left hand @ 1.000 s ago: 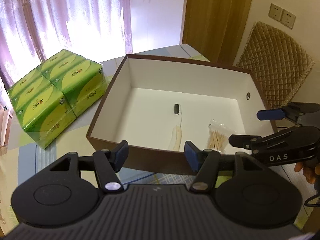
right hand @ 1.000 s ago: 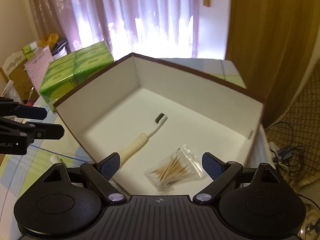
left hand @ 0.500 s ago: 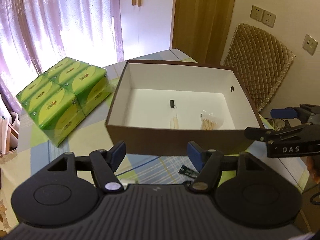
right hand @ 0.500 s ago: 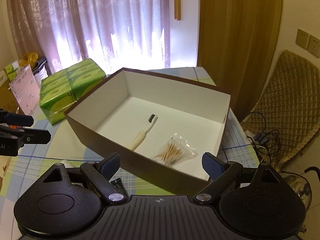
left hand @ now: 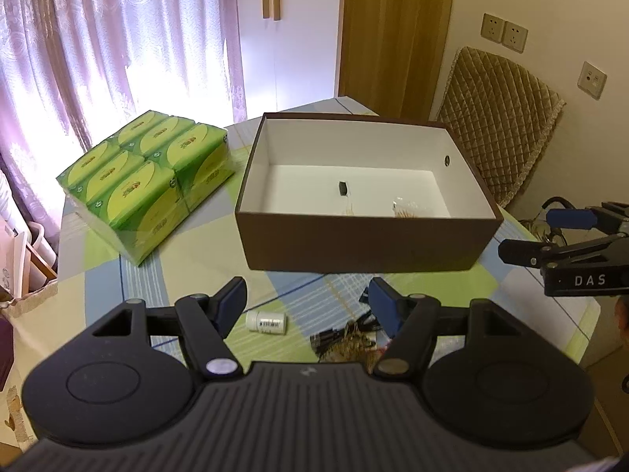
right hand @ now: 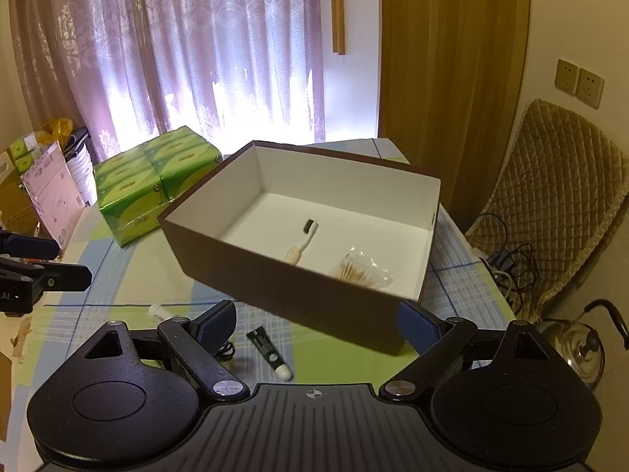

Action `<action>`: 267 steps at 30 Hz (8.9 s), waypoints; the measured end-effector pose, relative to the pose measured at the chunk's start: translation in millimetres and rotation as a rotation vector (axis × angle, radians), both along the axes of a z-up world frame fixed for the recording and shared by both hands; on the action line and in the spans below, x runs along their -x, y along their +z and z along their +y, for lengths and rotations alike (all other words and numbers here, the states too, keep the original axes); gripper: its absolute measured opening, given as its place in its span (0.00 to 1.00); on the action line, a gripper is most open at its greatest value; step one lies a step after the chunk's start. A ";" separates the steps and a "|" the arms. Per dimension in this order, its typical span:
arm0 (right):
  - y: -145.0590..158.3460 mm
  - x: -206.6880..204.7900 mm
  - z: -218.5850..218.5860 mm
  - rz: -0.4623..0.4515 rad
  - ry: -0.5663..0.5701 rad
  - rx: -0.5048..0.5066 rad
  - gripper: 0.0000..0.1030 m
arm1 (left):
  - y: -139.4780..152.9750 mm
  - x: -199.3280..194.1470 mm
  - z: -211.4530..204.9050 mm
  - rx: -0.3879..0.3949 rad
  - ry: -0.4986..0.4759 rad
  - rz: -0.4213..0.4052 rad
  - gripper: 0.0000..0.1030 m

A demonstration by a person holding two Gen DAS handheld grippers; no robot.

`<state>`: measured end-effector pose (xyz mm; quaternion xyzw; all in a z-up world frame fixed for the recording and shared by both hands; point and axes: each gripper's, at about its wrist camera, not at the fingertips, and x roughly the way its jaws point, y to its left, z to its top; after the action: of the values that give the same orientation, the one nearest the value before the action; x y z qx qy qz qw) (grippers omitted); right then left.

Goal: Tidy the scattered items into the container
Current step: 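Withdraw both tools from the box toward the scrunchie and toothpick box, then grasp the dark scrunchie with the left gripper while the right gripper grasps the blue toothpick box, then carry scrunchie and toothpick box into the brown box and open both grippers, then withdraw both tools from the box toward the remaining items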

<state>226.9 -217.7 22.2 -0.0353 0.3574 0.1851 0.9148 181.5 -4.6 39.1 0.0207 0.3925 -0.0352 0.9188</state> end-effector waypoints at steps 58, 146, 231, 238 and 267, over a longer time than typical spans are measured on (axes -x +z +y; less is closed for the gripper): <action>-103.7 44.1 5.5 0.240 0.076 0.034 0.91 | -136.4 52.5 -22.7 0.023 -0.119 0.245 0.63; -35.9 7.0 -12.8 0.011 0.113 -0.142 0.58 | -38.5 0.3 -27.3 0.036 -0.087 -0.055 0.11; -100.6 -218.3 41.0 0.379 0.164 -0.056 0.88 | -131.6 -245.9 -15.4 -0.043 -0.076 0.326 0.24; -95.9 -211.4 42.1 0.368 0.169 0.006 0.88 | -130.8 -243.0 -16.5 -0.036 -0.079 0.322 0.27; -42.9 -145.8 21.6 0.192 0.089 0.011 0.88 | -70.3 -178.4 -35.4 -0.109 -0.046 0.182 0.88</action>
<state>372.6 -196.1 -20.7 -0.0384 0.4425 0.2262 0.8669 359.9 -40.0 -31.2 0.0766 0.4752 -0.0365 0.8758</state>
